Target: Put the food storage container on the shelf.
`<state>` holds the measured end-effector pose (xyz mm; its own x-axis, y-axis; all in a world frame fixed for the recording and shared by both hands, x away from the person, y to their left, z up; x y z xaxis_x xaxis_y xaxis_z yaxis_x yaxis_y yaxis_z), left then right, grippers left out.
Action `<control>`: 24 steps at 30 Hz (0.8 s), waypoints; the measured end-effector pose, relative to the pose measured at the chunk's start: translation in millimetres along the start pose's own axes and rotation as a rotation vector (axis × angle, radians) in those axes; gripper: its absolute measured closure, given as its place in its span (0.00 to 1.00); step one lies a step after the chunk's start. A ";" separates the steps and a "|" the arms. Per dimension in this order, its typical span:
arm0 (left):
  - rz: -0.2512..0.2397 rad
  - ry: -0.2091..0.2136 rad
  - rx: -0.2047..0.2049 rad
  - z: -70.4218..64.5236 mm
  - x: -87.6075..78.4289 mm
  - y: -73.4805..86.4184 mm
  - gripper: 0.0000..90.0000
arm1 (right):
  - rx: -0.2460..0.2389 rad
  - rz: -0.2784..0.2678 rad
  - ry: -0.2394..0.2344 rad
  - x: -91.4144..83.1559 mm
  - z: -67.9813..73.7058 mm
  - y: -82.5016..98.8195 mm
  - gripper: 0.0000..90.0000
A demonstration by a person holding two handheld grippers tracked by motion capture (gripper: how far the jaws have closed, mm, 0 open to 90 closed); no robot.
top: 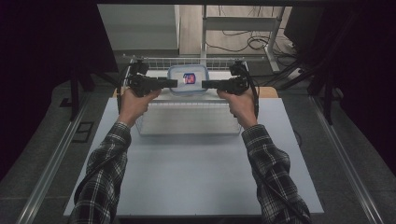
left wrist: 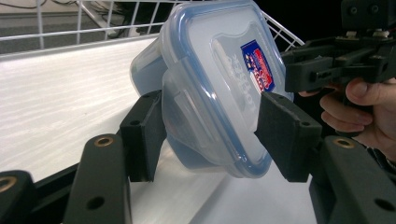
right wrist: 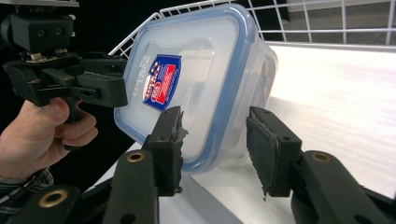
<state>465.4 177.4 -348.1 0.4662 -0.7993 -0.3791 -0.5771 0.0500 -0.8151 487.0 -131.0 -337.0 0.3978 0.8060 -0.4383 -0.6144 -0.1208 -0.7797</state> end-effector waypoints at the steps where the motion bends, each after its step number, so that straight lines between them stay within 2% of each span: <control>1: 0.002 -0.005 0.001 -0.2 -0.4 -0.3 0.47 | -0.008 0.007 0.005 0.3 0.6 0.5 0.64; 3: 0.013 -0.033 0.014 -1.4 -0.7 -1.4 0.45 | -0.020 0.006 0.016 0.7 2.5 0.8 0.65; 7: 0.007 -0.140 0.066 -5.3 -4.0 -4.3 0.39 | -0.046 0.006 0.049 0.4 7.3 -0.8 0.66; 9: 0.007 -0.136 0.068 -5.2 -4.7 -4.1 0.45 | -0.052 0.001 0.063 -0.2 8.4 -2.1 0.65; 10: 0.003 -0.116 0.057 -4.7 -4.2 -3.7 0.45 | -0.053 0.000 0.068 -0.1 8.7 -2.6 0.65; 11: 0.003 -0.096 0.049 -4.6 -3.4 -3.4 0.50 | -0.052 -0.005 0.075 0.1 8.9 -3.0 0.65; 12: 0.009 -0.094 0.046 -4.5 -2.5 -3.4 0.51 | -0.050 -0.011 0.082 0.3 9.1 -3.5 0.65; 14: 0.010 -0.107 0.049 -5.7 -1.4 -3.7 0.52 | -0.057 -0.018 0.103 0.9 9.7 -4.5 0.65; 17: 0.004 -0.150 0.057 -8.0 0.0 -4.9 0.53 | -0.071 -0.020 0.131 2.3 11.1 -5.5 0.65; 21: -0.028 -0.202 0.054 -9.9 2.1 -6.9 0.53 | -0.061 -0.046 0.151 3.6 11.6 -8.0 0.65; 24: -0.039 -0.194 0.037 -9.2 4.8 -8.3 0.53 | -0.061 -0.057 0.172 4.9 11.1 -10.3 0.64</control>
<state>466.2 167.6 -339.1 0.6099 -0.6712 -0.4213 -0.5328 0.0462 -0.8450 487.7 -119.4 -326.1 0.5447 0.7019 -0.4589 -0.5475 -0.1168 -0.8286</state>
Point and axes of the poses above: each handheld gripper's, and its own axes: x roughly forward along the jaws, y roughly out of its underside, z roughly to its left, the point moved 1 cm from there along x, roughly forward along the jaws, and after that the axes turned 1 degree about y, right-handed, at the moved point
